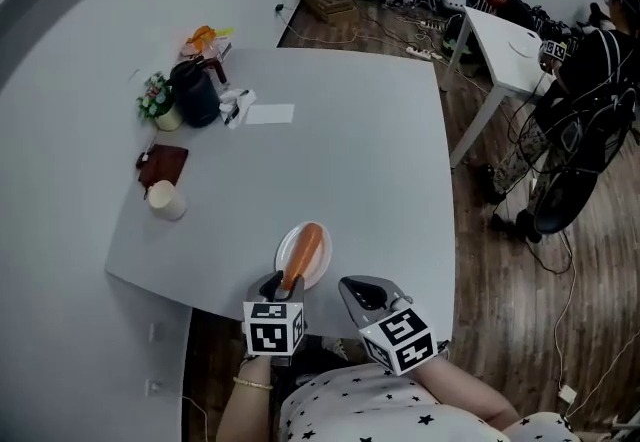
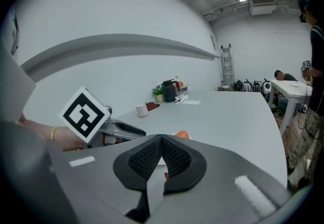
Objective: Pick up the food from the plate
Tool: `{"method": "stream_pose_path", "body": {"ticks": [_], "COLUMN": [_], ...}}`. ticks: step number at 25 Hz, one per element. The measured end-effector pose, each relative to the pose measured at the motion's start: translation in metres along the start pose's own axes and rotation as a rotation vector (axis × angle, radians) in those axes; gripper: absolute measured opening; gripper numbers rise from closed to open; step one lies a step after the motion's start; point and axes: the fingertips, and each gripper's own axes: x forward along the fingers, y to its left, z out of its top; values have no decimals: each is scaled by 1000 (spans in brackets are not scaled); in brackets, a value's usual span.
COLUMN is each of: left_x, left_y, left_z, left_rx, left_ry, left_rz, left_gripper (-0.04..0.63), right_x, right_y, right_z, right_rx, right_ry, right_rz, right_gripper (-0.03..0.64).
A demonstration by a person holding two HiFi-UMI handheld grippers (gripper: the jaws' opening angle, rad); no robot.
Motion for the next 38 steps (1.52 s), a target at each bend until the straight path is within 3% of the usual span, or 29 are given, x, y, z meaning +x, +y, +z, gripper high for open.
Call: {"method": "stream_pose_path", "body": {"ticks": [4, 8, 11, 14, 20, 25, 28, 32, 38], "left_x": [47, 88, 110, 118, 118, 114, 96, 54, -15], "left_y": [9, 5, 0, -1, 5, 1, -6, -27, -56], "left_z": [-7, -15, -20, -20, -15, -8, 1, 27, 59], "left_rx": [160, 261, 260, 261, 211, 219, 157, 46, -71], "left_ry": [171, 293, 370, 413, 401, 325, 249, 47, -228], "left_rz": [-94, -182, -226, -218, -198, -200, -212, -285, -325], "left_gripper": [237, 255, 259, 251, 219, 216, 216, 216, 216], "right_x": [9, 13, 15, 14, 13, 13, 13, 15, 11], "right_y": [-20, -34, -42, -48, -50, -41, -36, -34, -33], "right_z": [2, -3, -7, -11, -11, -9, -6, -2, 5], "right_rx": [44, 78, 99, 119, 131, 114, 104, 94, 82], "right_ry": [4, 23, 32, 40, 41, 37, 28, 13, -30], "right_rz": [-70, -128, -160, -186, -214, -195, -178, -162, -143], "right_gripper": [-5, -5, -5, -5, -5, -5, -5, -5, -5]}}
